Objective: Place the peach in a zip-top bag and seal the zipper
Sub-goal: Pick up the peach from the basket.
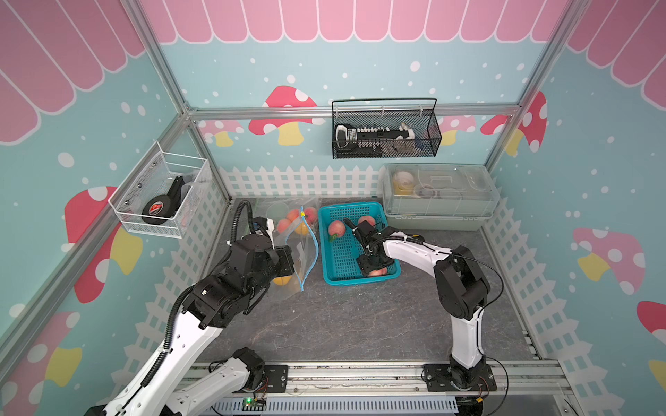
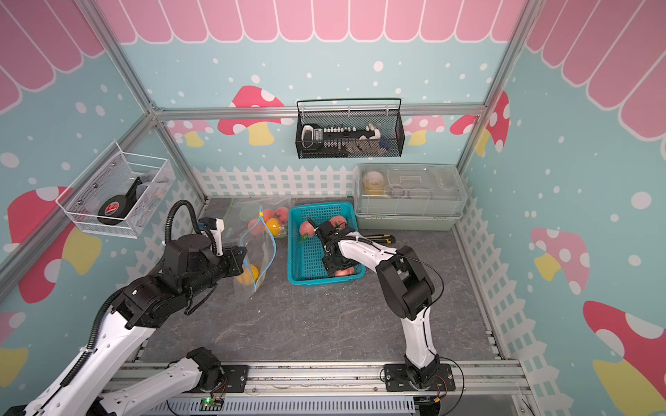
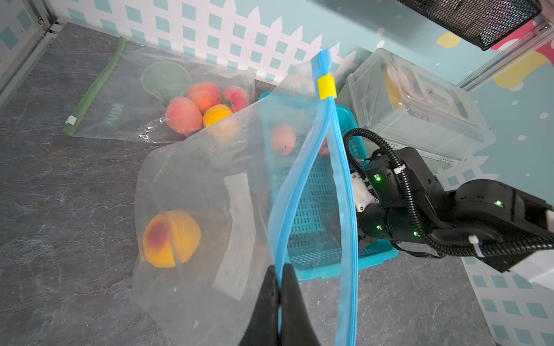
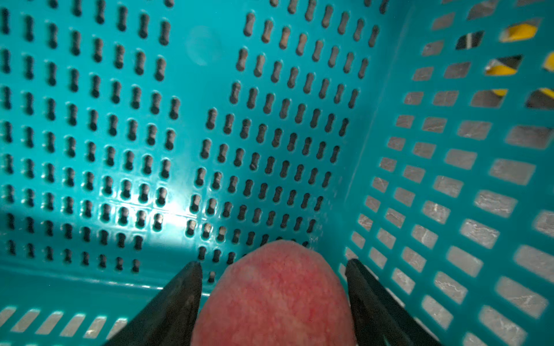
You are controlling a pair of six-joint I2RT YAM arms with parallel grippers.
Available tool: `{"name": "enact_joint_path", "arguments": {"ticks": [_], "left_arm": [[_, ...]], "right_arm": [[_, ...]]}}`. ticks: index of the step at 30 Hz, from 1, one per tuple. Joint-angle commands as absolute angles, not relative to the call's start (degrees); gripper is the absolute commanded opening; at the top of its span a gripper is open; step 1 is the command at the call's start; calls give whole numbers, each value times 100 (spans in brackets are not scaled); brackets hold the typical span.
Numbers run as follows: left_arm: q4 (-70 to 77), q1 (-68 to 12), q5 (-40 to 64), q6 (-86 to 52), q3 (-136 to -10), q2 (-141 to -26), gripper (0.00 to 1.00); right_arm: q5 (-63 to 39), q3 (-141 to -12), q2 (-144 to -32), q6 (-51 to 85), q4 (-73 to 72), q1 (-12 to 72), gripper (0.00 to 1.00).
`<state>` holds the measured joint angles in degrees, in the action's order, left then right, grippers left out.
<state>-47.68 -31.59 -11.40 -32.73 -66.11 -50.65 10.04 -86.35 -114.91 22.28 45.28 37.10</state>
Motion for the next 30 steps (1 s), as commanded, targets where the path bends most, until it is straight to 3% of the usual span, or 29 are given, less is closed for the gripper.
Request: {"name": "enact_joint_path", "arguments": {"ticks": [1,7,18,30], "left_arm": [[-4694,-3179,-1293,-3243,-6558,-4983,0],[-4696,-3179,-1296,-3248,-6548,-4991,0],[-4695,-3177,-1305,-3252,-6557,-5045,0],[-4603,-3179,-1228,-3296,-6567,-5167,0]], "right_arm": [[993,-8815,-11591,2336,4670,3683,72],[782,-8787,-11297,2351,4387,3683,62],[51,-8103,-10035,2549,2830,3689,57],[-1429,-7762,-9156,2660,923,3683,57]]}}
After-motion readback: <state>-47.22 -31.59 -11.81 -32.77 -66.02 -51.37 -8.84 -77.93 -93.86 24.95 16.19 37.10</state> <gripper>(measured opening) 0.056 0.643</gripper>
